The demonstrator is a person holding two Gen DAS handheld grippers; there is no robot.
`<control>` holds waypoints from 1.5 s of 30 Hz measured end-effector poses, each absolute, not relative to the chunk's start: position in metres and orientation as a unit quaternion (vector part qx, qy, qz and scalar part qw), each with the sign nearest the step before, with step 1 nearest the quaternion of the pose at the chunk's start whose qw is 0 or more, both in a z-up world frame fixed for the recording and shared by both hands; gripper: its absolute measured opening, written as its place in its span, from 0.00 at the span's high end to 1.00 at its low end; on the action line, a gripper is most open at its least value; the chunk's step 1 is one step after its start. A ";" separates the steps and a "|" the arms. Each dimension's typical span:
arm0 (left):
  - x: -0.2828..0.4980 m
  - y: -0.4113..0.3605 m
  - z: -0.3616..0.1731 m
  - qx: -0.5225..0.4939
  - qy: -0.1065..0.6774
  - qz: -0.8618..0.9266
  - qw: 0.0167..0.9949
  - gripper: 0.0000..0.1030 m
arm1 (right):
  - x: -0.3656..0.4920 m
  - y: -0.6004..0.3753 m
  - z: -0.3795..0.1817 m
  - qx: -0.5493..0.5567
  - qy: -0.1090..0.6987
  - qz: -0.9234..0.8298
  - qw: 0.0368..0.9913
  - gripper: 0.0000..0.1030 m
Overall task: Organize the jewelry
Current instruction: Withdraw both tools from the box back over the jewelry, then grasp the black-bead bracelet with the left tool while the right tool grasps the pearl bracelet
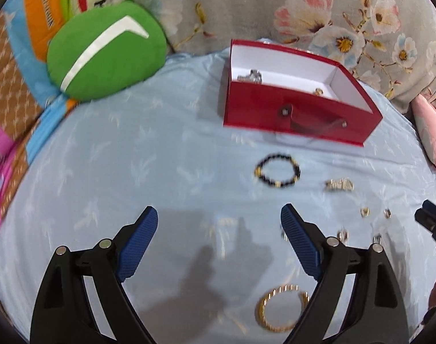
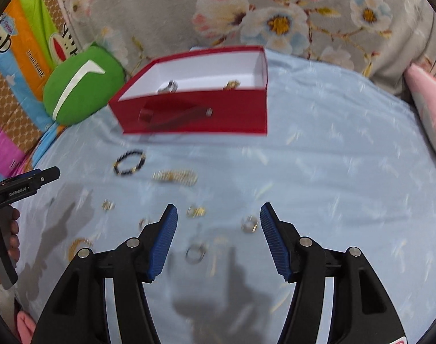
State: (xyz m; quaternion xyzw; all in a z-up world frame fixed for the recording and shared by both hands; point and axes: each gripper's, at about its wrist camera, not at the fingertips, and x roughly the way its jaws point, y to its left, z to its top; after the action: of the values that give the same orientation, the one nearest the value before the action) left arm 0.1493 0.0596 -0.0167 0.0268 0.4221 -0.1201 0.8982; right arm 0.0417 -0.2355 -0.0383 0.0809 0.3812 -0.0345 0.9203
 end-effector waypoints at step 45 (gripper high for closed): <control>0.211 -0.007 -0.060 0.012 0.466 -0.187 0.865 0.17 | 0.151 -0.200 -0.087 0.066 0.419 0.046 0.904 0.82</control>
State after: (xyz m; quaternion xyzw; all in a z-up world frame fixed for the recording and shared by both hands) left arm 0.2114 -0.0069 -0.0595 0.0118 0.4660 -0.1870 0.8647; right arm 0.1508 -0.1997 -0.0875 0.0661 0.4193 0.0458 0.9043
